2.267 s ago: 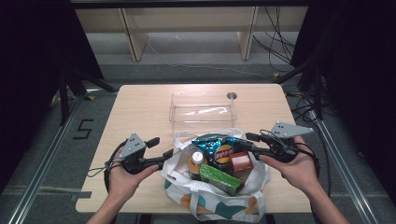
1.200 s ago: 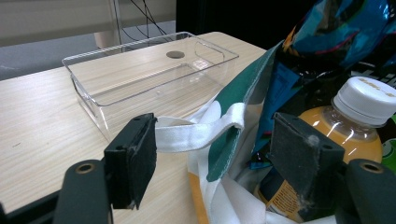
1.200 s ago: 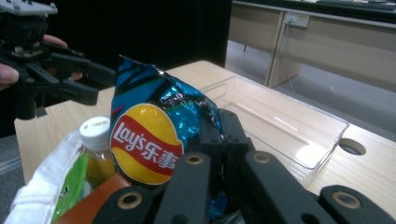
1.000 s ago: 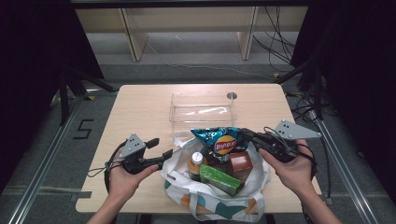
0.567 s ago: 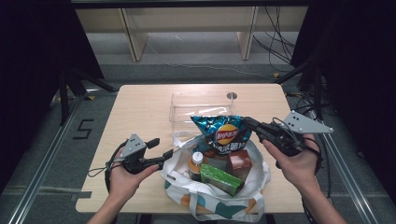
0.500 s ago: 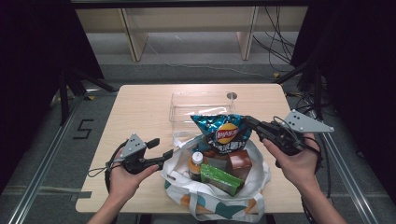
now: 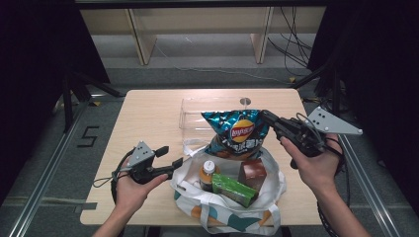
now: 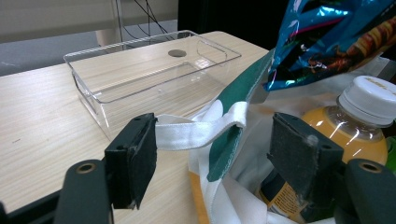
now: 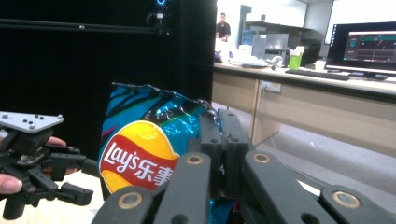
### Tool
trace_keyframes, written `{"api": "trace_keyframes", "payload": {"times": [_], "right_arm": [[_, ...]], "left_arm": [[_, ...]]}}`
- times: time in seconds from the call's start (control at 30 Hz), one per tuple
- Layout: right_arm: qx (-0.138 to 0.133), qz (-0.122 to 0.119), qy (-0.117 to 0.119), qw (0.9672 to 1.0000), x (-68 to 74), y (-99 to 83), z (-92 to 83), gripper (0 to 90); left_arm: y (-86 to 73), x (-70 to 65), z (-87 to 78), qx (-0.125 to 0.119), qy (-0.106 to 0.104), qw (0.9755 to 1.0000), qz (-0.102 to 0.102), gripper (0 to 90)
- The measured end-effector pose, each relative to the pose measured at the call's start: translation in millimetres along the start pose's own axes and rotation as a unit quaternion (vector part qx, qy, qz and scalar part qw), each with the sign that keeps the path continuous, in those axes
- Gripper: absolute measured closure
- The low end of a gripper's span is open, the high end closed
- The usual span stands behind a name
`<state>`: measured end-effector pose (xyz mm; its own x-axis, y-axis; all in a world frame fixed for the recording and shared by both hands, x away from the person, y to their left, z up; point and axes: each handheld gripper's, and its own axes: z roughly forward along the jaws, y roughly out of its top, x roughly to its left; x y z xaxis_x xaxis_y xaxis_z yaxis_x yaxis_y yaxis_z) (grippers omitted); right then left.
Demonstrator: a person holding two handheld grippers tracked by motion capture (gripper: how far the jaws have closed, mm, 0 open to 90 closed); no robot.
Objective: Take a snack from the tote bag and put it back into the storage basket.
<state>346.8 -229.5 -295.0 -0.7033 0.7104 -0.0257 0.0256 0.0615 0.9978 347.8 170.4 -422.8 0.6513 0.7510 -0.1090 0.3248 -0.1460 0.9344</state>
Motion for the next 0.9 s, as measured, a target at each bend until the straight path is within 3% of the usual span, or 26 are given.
{"api": "trace_keyframes", "payload": {"times": [0.03,0.07,0.3,0.7,0.77,0.8,0.9], "right_arm": [[0.001,0.006,0.006,1.0000,0.3,1.2,0.4,90.0],[-0.008,-0.008,-0.005,0.9999,-1.8,2.5,1.2,90.0],[-0.015,0.008,-0.002,0.9999,-3.5,10.5,2.5,90.0],[-0.030,-0.007,-0.023,0.9993,-11.9,16.1,8.5,90.0],[-0.033,0.003,-0.021,0.9992,-10.9,17.3,11.1,90.0],[-0.024,-0.001,-0.023,0.9994,-11.8,17.5,10.5,90.0],[-0.033,-0.003,-0.024,0.9992,-14.1,18.0,14.1,90.0]], "left_arm": [[-0.1,0.0,0.0,0.000,0.000,1.0000,0.000,31.6],[0.0,0.1,-0.2,0.000,0.000,1.0000,0.001,31.6],[0.4,0.4,-0.5,-0.001,0.001,1.0000,0.001,31.6],[0.4,0.7,-0.3,-0.001,0.002,1.0000,0.000,31.7],[0.6,1.0,-0.3,-0.001,0.002,1.0000,0.000,31.7],[0.6,1.1,-0.2,-0.003,0.001,1.0000,-0.001,31.7],[0.7,1.2,-0.7,-0.004,0.002,1.0000,-0.003,31.7]]}}
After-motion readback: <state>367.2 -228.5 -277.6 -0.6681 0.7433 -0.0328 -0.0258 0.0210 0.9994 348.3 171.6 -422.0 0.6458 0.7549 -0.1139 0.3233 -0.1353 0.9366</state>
